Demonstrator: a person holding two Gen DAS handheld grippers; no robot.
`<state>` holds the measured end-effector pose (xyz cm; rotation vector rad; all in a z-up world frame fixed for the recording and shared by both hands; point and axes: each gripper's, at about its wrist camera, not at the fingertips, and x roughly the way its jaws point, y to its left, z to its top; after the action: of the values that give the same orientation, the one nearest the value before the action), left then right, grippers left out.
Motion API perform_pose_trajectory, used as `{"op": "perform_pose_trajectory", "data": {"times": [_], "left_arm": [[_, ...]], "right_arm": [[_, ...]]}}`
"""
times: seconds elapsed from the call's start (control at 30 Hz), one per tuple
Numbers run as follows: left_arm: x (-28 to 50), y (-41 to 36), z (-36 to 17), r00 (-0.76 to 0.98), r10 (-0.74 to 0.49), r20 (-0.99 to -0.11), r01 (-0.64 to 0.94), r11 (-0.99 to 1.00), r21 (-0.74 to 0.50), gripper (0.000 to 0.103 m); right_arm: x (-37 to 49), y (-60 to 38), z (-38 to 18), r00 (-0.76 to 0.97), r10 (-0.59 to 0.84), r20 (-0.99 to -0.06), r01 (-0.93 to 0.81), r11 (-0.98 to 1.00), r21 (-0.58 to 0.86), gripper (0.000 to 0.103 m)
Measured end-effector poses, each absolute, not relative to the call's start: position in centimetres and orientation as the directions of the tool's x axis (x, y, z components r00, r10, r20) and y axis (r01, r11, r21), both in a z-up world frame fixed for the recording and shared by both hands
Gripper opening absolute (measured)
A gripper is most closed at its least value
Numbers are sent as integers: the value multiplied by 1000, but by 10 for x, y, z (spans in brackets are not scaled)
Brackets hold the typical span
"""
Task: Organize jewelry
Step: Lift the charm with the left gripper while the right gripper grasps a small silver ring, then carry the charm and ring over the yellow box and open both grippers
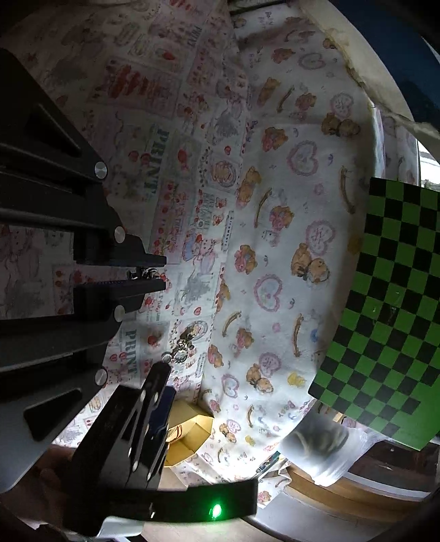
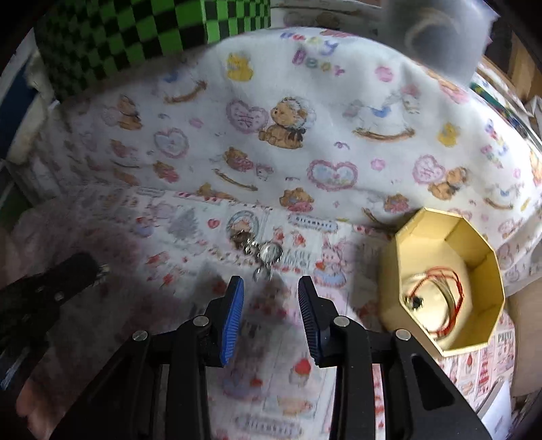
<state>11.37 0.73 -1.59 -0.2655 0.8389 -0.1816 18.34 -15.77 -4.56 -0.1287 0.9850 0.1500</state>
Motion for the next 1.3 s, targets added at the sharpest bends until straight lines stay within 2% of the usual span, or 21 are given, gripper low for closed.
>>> {"op": "perform_pose_trajectory", "data": {"times": [0.2, 0.3, 0.57, 0.87, 1.0, 1.17, 1.3], "left_arm": [[114, 6, -16, 655, -262, -709, 59, 953, -298, 6], [114, 5, -15, 657, -259, -708, 59, 954, -294, 6], [113, 2, -12, 663, -260, -703, 73, 956, -285, 6], [101, -8, 2, 707, -250, -662, 108, 963, -248, 6], [101, -18, 0, 680, -287, -674, 148, 955, -258, 6], [100, -28, -2, 683, -259, -683, 159, 965, -207, 6], [97, -29, 1, 687, -268, -676, 168, 963, -211, 6]], "right_arm": [[195, -147, -59, 520, 45, -853, -199, 978, -70, 29], [195, -142, -59, 537, 3, -844, -207, 970, -129, 14], [176, -168, -44, 563, 73, -823, -208, 977, -56, 14], [118, -225, -17, 666, 206, -717, -227, 971, 68, 14], [106, -234, -8, 689, 231, -687, -229, 969, 95, 14], [99, -252, -5, 713, 235, -661, -218, 970, 110, 14], [98, -257, -9, 727, 247, -641, -207, 968, 139, 14]]}}
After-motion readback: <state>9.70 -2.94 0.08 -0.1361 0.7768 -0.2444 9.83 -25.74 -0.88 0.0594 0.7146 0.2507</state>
